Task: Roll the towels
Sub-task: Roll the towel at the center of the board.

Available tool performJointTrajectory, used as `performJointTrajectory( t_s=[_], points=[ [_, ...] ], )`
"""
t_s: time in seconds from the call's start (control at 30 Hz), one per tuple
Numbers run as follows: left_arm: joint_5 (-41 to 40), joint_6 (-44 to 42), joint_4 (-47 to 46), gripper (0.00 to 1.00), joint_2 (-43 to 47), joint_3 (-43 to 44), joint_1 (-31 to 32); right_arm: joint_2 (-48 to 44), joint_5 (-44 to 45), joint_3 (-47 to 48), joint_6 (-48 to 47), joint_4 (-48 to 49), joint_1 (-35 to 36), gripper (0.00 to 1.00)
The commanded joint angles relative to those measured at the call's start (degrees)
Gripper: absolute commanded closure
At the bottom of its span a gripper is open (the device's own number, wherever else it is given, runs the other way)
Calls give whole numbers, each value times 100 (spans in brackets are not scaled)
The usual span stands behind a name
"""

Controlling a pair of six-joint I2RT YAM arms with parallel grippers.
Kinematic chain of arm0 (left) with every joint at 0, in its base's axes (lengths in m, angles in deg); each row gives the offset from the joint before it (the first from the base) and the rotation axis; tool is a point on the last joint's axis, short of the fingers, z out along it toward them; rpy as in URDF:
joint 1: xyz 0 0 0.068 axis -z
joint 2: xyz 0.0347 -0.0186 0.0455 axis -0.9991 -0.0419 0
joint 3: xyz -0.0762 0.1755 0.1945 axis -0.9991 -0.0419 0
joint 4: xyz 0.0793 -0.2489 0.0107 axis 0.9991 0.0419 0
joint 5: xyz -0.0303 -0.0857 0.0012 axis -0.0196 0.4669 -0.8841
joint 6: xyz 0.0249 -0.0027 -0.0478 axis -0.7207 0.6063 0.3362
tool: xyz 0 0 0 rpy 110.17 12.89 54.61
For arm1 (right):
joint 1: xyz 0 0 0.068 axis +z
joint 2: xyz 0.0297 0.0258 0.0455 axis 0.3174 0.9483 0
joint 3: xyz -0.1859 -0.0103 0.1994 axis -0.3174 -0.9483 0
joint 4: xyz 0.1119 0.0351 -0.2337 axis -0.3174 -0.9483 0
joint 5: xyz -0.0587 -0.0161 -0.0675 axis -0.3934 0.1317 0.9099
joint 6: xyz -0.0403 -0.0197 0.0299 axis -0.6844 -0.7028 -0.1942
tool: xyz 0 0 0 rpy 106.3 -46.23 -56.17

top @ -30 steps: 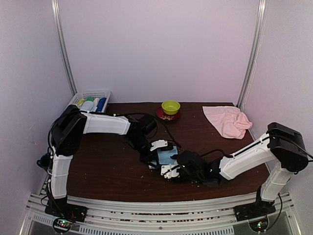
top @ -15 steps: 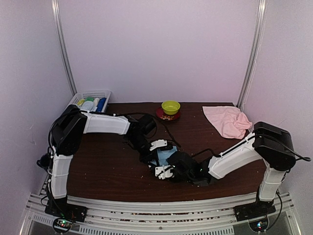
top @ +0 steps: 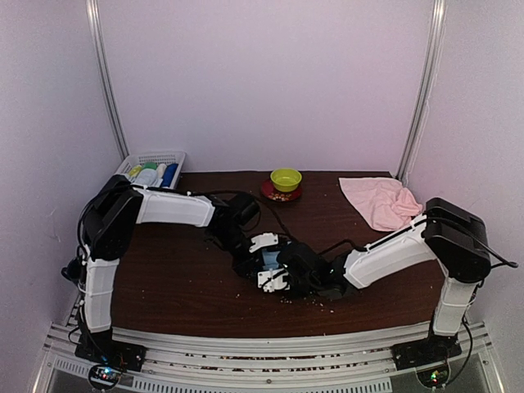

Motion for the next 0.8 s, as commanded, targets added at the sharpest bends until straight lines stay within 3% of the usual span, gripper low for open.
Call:
performJointTrajectory(
  t_s=[0.0, 0.2, 0.47, 0.77],
  points=[
    [-1069, 342, -275, 44, 202, -421, -104, 85, -394, 149, 328, -623, -103, 91],
    [-1903, 790, -1176, 34, 1163, -1153, -104, 102, -913, 431, 586, -1088, -189, 92],
    [-3470, 1219, -3408, 23, 2571, -2971, -104, 226, -1535, 1071, 924, -2004, -387, 94],
    [-3558, 910, -6436, 23, 3874, -5428, -30, 607, -2673, 2154, 1292, -3447, -858, 94]
  ],
)
